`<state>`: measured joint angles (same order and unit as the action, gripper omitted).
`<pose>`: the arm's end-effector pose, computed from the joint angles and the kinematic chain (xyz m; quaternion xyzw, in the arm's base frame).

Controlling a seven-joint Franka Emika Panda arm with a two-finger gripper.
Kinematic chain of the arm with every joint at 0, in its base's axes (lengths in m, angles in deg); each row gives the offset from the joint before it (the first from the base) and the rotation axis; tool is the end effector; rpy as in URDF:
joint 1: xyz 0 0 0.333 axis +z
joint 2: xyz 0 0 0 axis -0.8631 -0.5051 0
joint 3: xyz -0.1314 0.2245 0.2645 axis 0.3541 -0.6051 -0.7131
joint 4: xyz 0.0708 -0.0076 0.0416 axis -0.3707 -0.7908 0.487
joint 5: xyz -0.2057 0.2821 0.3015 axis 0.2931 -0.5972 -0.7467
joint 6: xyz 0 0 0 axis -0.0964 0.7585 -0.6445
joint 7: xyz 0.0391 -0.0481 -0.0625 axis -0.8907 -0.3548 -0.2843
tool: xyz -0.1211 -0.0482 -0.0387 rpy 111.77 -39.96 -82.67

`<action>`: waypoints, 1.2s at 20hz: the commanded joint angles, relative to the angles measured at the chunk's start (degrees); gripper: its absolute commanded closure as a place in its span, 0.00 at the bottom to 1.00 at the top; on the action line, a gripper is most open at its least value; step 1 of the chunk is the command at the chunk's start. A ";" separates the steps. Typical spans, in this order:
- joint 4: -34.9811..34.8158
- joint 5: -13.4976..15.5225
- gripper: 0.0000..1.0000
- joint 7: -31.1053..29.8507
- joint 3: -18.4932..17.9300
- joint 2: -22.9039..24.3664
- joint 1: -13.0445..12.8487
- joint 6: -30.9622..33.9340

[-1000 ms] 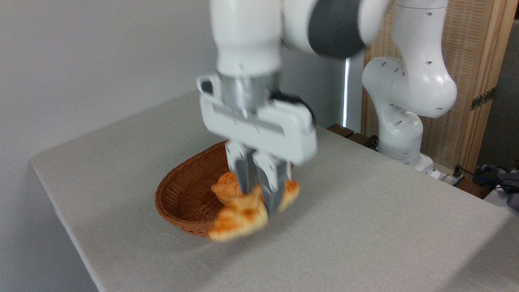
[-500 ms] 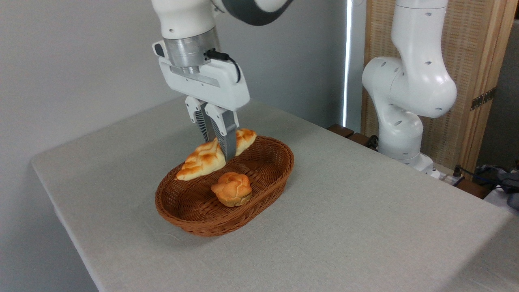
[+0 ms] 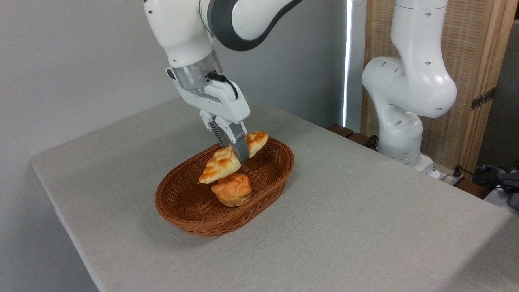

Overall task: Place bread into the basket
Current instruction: 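Carry the braided loaf over the basket and lower it beside the bun, then open the gripper to release the loaf into the basket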

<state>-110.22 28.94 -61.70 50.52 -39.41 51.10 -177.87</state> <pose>0.5432 -0.1485 0.4875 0.9253 -0.3649 -0.1033 0.0097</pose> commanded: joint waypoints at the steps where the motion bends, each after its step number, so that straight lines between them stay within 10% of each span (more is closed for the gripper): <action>1: -3.00 -0.16 0.31 -0.61 1.03 1.31 -0.40 0.05; 8: -3.09 -2.97 0.00 -0.61 1.38 1.31 -0.67 -0.04; 24: -1.95 -3.24 0.00 -0.52 0.77 1.57 -0.58 -0.12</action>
<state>-112.53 26.45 -61.70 51.96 -39.07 50.58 -177.94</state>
